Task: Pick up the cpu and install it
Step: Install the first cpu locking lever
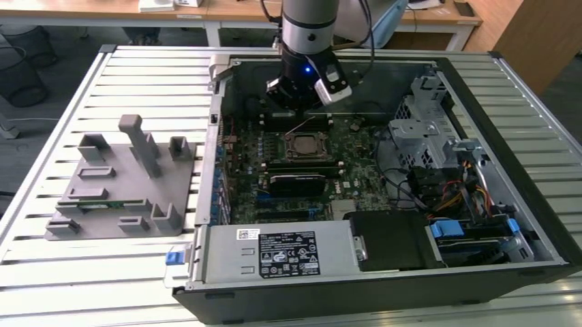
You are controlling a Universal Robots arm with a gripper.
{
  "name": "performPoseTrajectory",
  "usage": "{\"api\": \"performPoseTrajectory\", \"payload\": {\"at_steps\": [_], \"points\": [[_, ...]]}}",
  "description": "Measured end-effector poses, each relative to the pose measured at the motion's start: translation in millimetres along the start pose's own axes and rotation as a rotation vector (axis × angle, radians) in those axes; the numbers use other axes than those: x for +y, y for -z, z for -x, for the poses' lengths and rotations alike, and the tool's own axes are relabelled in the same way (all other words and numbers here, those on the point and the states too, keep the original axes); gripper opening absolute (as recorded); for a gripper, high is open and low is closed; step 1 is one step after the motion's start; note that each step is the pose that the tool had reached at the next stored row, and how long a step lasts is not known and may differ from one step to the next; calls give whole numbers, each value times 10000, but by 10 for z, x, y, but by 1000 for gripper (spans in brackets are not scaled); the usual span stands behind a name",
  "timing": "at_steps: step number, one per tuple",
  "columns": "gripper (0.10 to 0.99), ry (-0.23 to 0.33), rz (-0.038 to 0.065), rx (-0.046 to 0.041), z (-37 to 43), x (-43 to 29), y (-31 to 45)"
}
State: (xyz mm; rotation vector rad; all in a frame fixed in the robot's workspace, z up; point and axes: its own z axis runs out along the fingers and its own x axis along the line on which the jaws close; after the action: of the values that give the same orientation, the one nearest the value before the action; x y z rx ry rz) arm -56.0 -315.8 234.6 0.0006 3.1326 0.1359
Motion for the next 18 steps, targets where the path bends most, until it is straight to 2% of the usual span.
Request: {"api": "performPoseTrajectory", "payload": {"at_steps": [18], "points": [[106, 257, -15, 22, 75, 61, -61]]}}
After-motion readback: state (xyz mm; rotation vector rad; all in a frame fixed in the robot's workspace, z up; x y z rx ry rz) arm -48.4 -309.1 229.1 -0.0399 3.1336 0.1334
